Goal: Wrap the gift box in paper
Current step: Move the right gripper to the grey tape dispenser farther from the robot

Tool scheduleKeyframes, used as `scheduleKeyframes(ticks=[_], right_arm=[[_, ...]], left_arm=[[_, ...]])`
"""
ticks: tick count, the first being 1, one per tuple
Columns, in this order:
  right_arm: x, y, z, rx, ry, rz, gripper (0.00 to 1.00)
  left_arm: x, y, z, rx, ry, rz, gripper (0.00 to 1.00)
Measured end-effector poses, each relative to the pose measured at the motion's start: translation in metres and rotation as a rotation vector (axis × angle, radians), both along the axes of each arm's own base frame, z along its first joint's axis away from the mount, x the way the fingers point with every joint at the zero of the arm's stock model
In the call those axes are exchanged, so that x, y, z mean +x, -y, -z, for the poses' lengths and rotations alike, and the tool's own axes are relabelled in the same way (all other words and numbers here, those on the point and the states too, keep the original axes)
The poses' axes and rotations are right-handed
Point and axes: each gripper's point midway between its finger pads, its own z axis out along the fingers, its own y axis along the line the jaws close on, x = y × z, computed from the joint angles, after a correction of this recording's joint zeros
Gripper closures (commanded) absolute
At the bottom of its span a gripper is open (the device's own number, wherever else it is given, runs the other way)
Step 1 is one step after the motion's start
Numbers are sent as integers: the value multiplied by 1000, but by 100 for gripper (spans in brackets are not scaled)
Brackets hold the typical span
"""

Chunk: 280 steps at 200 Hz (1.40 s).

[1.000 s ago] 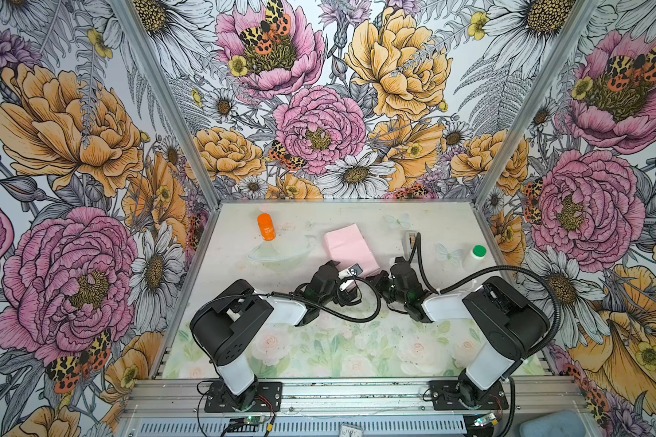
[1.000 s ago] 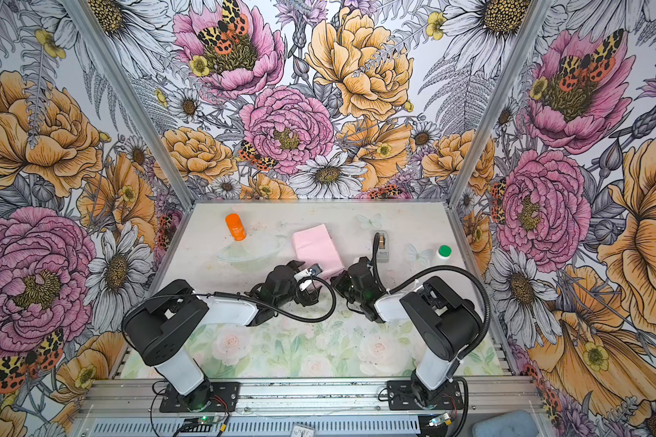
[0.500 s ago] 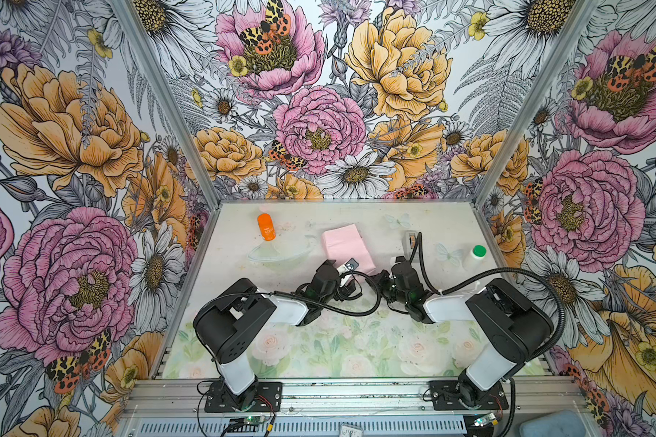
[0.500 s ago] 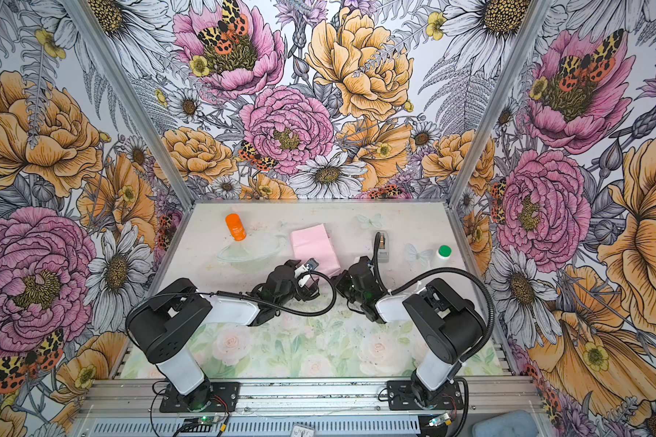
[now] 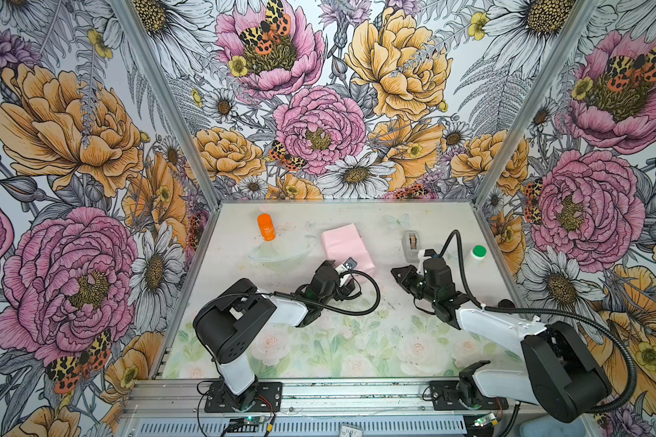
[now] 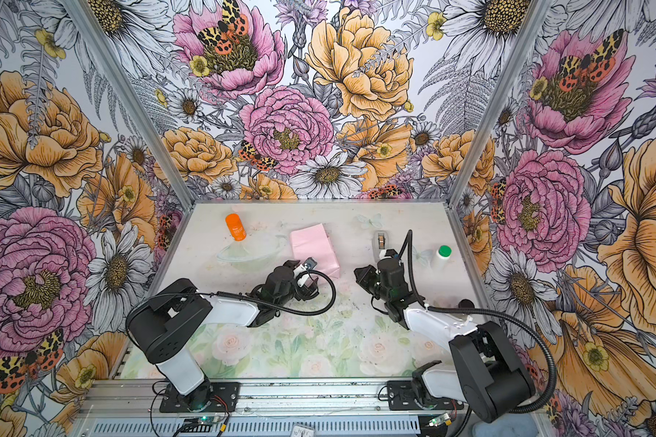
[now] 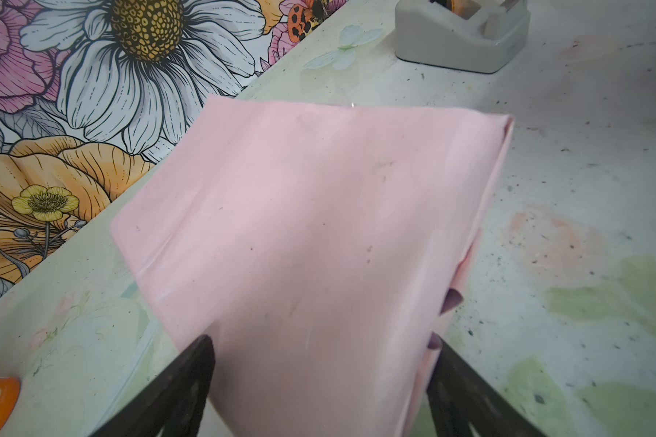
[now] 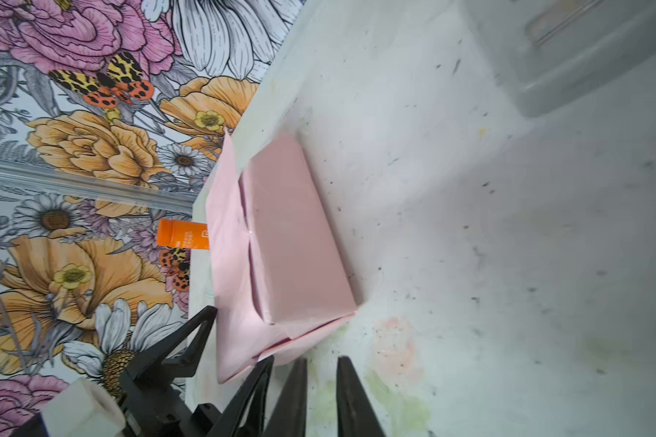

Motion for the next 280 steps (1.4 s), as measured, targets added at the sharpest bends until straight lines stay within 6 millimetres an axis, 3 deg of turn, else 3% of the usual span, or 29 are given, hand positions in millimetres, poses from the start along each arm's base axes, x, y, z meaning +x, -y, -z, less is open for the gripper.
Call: scheduleKeyframes(ticks=[36, 59, 75, 117, 194, 217, 280], right_arm=[[19, 53, -15, -105, 1, -18, 78], [38, 75, -27, -145, 15, -68, 73], [49, 86, -24, -172, 5, -112, 70], [66, 92, -5, -194, -38, -247, 67], [117, 88, 26, -202, -46, -403, 66], [119, 88, 38, -203, -82, -425, 66], [127, 86, 48, -195, -115, -481, 67]], left_arm=[[-1, 1, 0, -1, -1, -1, 13], [-1, 1, 0, -1, 0, -2, 13], [-1, 0, 0, 0, 0, -4, 13], [0, 0, 0, 0, 1, -6, 13], [-1, 0, 0, 1, 0, -6, 13], [-1, 0, 0, 2, -1, -5, 13], [0, 0, 0, 2, -1, -5, 12]])
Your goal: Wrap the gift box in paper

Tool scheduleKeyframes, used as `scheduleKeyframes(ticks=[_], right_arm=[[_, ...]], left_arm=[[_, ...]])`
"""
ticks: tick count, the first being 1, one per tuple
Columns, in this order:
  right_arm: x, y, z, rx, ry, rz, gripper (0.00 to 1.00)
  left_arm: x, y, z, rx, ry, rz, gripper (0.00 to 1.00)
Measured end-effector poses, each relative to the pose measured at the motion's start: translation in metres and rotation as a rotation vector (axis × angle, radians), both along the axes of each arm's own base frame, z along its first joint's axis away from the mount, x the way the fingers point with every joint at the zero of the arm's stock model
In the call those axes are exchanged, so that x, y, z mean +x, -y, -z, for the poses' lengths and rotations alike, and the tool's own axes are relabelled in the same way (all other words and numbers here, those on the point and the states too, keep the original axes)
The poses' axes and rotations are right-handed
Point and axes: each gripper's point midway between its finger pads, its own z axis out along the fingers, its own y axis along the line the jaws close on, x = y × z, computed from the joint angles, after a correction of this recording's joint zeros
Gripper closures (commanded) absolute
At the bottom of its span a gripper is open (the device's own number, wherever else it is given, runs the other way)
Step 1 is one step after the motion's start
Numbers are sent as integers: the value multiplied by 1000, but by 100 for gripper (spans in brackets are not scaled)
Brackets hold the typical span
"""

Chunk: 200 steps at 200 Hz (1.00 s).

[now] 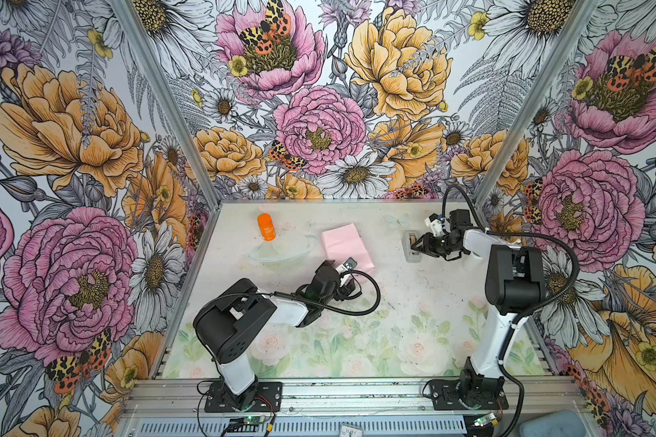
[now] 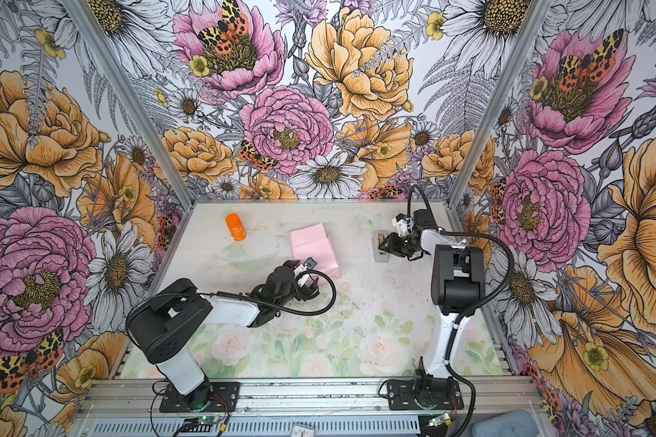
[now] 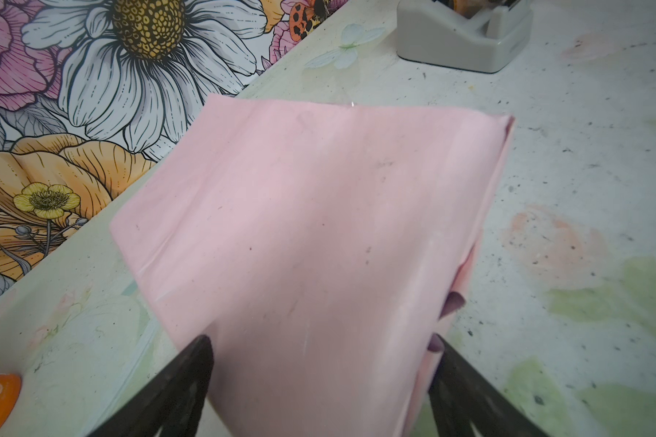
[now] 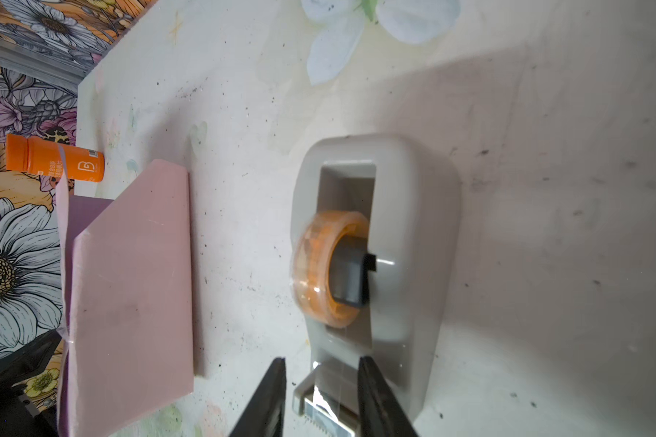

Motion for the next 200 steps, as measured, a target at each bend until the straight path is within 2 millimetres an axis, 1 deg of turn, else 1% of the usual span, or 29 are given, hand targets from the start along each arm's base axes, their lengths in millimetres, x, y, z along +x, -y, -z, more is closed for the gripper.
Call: scheduleKeyframes(ticks=[54, 73, 114, 151, 200], right_arm=[[-1, 1, -1, -10, -29, -25, 69], [0, 0, 1, -5, -45, -44, 71], [1, -4, 0, 22, -50, -77, 72], [3, -9, 0, 70, -55, -95, 75], [3, -8, -1, 150, -67, -94, 78]], left_arm=[[0, 0, 0, 1, 0, 0, 12], [0, 0, 0, 1, -1, 0, 12], [0, 1, 0, 2, -2, 1, 12], [0, 1, 0, 3, -2, 1, 12], [0, 1, 0, 2, -2, 1, 12]])
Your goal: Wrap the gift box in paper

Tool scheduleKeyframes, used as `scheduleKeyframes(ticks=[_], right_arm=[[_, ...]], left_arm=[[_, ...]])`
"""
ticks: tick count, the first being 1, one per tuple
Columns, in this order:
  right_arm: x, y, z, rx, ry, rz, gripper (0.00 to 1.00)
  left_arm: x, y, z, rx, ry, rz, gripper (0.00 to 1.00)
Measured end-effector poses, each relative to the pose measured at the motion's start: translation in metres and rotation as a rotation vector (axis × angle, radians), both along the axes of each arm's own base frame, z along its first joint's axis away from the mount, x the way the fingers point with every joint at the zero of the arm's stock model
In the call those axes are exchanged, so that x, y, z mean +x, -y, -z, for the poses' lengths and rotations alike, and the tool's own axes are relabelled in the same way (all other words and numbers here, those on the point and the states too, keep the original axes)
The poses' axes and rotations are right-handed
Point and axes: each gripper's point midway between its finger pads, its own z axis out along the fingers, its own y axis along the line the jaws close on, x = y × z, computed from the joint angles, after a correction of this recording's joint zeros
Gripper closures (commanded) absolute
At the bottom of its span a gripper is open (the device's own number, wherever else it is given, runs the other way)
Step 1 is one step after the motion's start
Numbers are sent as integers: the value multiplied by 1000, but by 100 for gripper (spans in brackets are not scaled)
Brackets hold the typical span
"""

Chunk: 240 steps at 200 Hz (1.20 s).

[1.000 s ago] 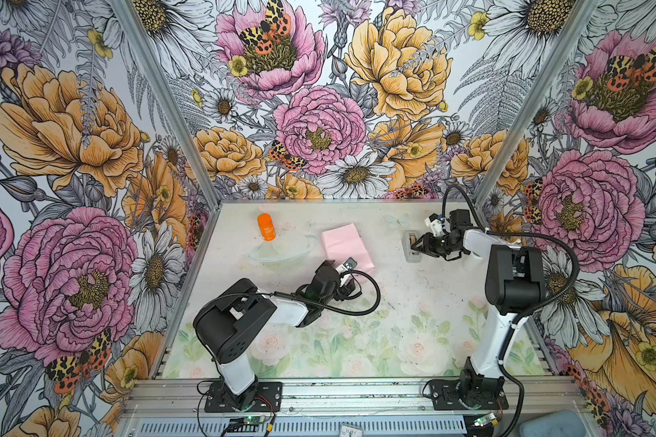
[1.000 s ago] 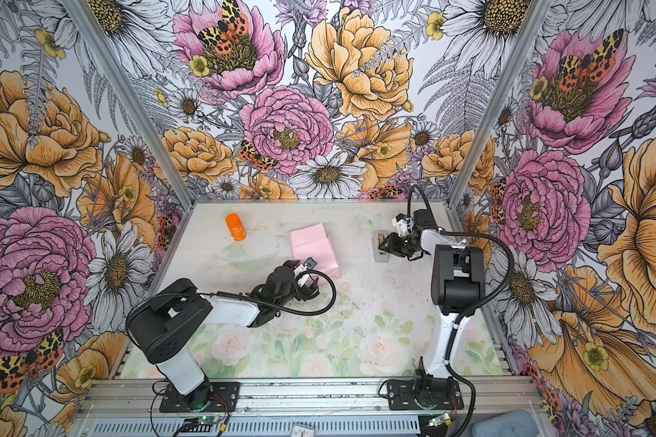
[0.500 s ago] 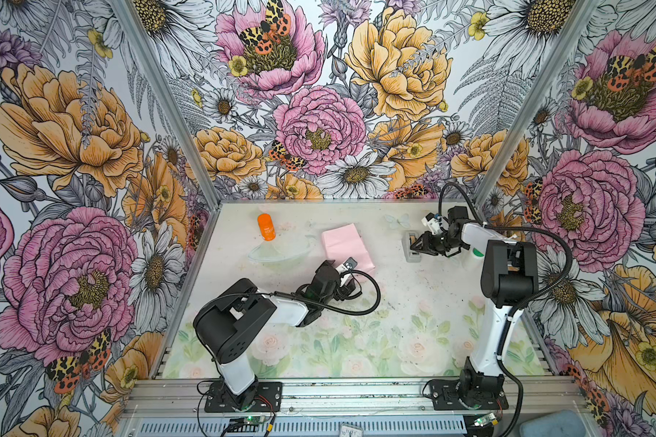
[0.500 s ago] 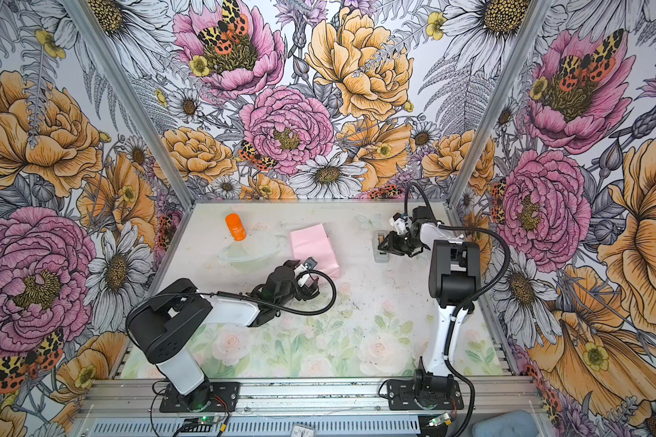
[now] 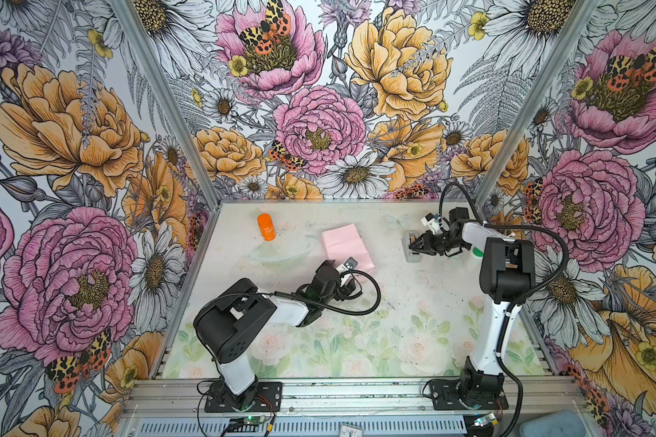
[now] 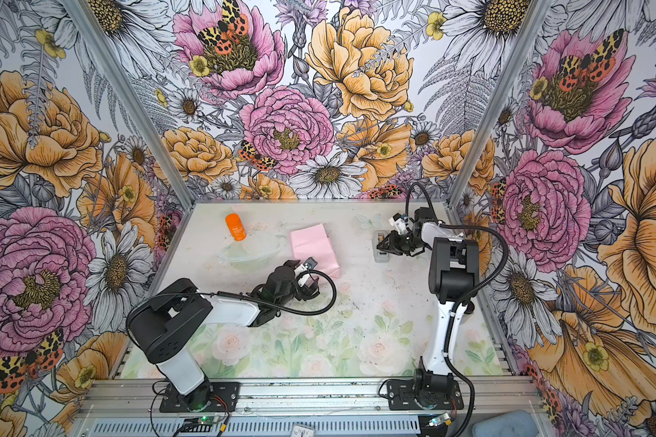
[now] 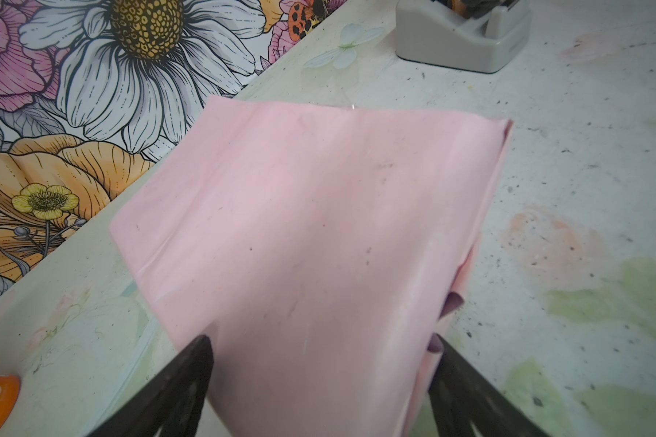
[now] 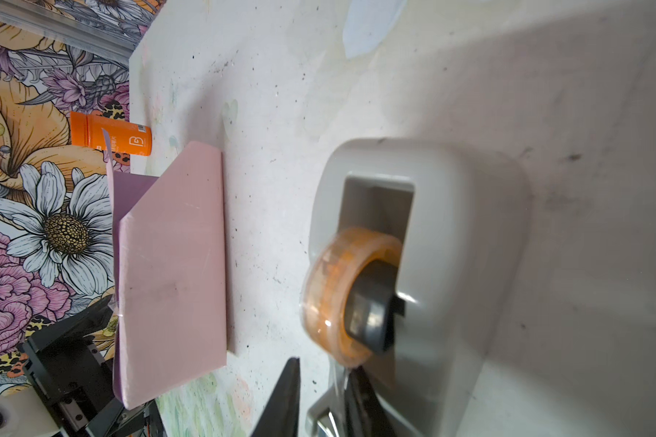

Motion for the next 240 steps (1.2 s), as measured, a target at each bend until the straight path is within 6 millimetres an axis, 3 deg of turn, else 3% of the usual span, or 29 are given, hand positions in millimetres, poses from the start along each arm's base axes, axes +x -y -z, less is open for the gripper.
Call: scheduleKeyframes(ticks=[114, 240], right_arm=[[4, 3, 0, 88, -19, 4, 81], [5, 6, -1, 108, -30, 10, 100]], left_arm=[[0, 0, 0, 0, 0, 1, 12], [0, 2, 0, 0, 0, 3, 12]])
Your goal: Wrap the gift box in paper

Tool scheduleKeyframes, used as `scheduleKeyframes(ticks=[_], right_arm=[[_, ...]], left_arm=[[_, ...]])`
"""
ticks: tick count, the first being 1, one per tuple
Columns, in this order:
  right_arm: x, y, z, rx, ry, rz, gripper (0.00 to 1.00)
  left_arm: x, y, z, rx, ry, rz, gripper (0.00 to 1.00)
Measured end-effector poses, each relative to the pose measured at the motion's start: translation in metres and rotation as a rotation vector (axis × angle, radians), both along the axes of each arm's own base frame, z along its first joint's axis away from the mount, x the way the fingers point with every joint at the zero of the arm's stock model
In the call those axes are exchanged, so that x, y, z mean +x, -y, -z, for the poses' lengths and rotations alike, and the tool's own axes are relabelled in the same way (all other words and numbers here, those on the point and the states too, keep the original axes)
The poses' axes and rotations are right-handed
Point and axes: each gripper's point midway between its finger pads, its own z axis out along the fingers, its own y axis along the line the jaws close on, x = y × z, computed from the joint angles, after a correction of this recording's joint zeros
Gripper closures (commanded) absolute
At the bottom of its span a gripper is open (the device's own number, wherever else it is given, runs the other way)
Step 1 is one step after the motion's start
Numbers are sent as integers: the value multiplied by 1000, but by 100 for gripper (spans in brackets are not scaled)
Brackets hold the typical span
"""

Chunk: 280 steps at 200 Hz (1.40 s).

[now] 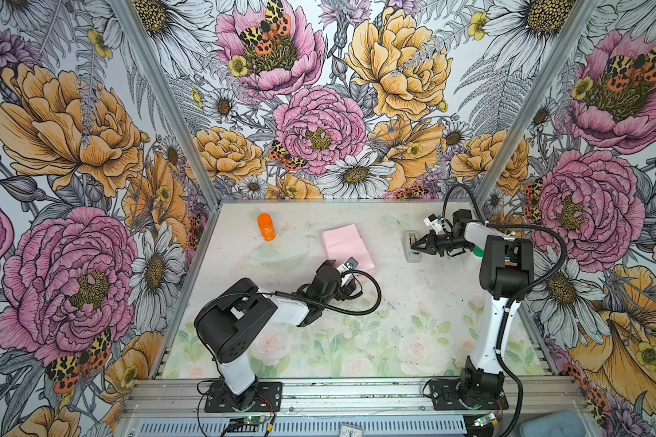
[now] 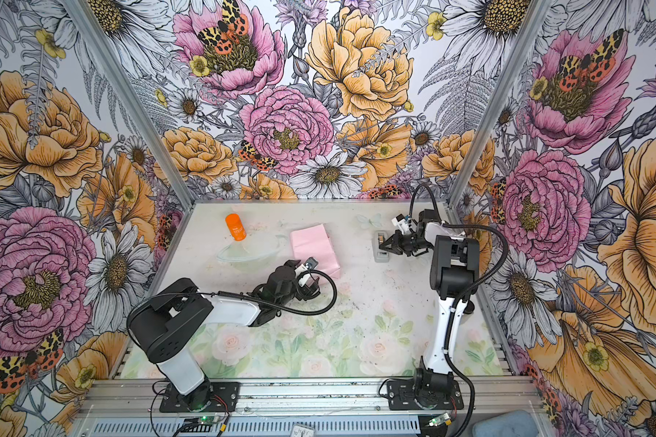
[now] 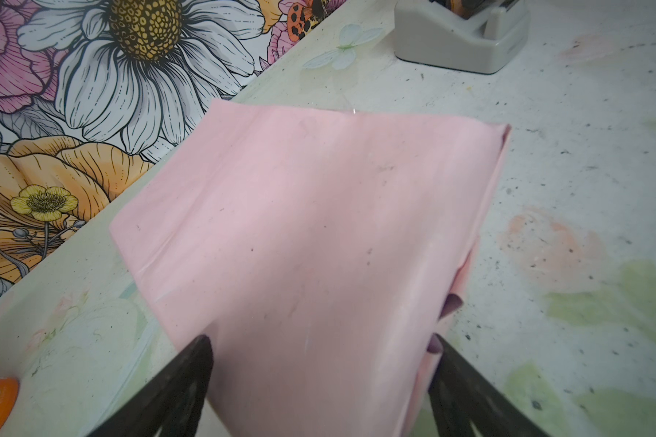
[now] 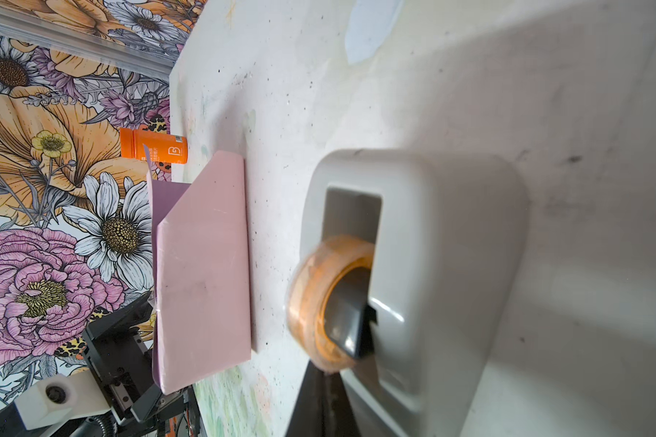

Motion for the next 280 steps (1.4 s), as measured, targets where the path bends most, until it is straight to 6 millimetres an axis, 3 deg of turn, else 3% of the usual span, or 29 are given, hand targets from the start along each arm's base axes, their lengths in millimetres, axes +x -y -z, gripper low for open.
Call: scheduleKeyframes(ticks=[79, 142, 163, 206, 280], right_arm=[[-11, -2, -11, 15, -6, 19, 100], [-34, -5, -49, 9, 26, 76, 100], [-48, -5, -42, 2, -1, 104, 100], [-72, -5, -6, -7, -97, 159, 100], [-73, -3, 14, -29, -126, 216, 100]], left_arm=[[0, 0, 0, 0, 0, 0, 12], [0, 0, 0, 1, 0, -2, 12], [0, -1, 0, 2, 0, -3, 12], [0, -1, 0, 2, 0, -3, 12], [0, -1, 0, 2, 0, -4, 12]])
